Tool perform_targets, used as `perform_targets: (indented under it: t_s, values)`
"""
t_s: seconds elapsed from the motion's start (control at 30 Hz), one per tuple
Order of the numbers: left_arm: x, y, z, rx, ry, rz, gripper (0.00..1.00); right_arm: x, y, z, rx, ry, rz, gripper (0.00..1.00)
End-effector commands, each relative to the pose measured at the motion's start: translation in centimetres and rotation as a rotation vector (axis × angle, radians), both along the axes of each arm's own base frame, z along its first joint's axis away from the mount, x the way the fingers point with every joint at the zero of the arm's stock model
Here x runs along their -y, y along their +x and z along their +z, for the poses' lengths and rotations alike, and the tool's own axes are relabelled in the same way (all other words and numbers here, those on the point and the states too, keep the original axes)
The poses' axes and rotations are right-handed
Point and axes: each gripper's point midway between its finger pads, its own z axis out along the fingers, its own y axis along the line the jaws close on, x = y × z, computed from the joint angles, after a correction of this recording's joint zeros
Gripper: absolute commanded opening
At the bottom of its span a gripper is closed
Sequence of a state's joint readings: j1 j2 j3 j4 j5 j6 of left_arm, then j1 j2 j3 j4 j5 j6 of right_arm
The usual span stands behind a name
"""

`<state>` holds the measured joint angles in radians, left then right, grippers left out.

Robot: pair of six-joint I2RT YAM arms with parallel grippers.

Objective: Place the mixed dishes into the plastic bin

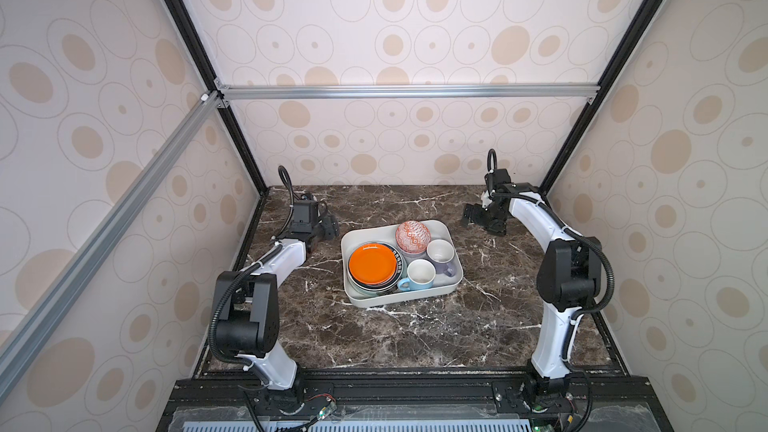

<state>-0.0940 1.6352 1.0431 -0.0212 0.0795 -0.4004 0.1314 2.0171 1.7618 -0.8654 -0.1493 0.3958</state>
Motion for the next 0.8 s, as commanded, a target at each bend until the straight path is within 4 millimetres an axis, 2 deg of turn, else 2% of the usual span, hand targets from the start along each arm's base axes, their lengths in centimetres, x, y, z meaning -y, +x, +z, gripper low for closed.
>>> perform_targets:
  t_s: [0.0,0.27,0.5,0.77]
  values:
    - [2.4,-1.9,0.1,-0.028,-0.030,-0.072,0.76,-0.2,-1.0,1.6,0.033,0.030,0.002,1.00]
    - [5.6,-2.8,-1.8,-0.069,-0.039,-0.153,0.75,-0.5,-4.2,2.0,0.047,0.044,0.022,1.00]
    - [5.8,-2.2,-3.7,-0.108,-0.009,-0.159,0.72,0.0,-5.9,2.6,0.054,0.033,0.017,1.00]
    - [5.7,-1.3,-5.9,-0.170,0.014,-0.155,0.58,0.8,-7.5,3.0,0.061,0.004,0.002,1.00]
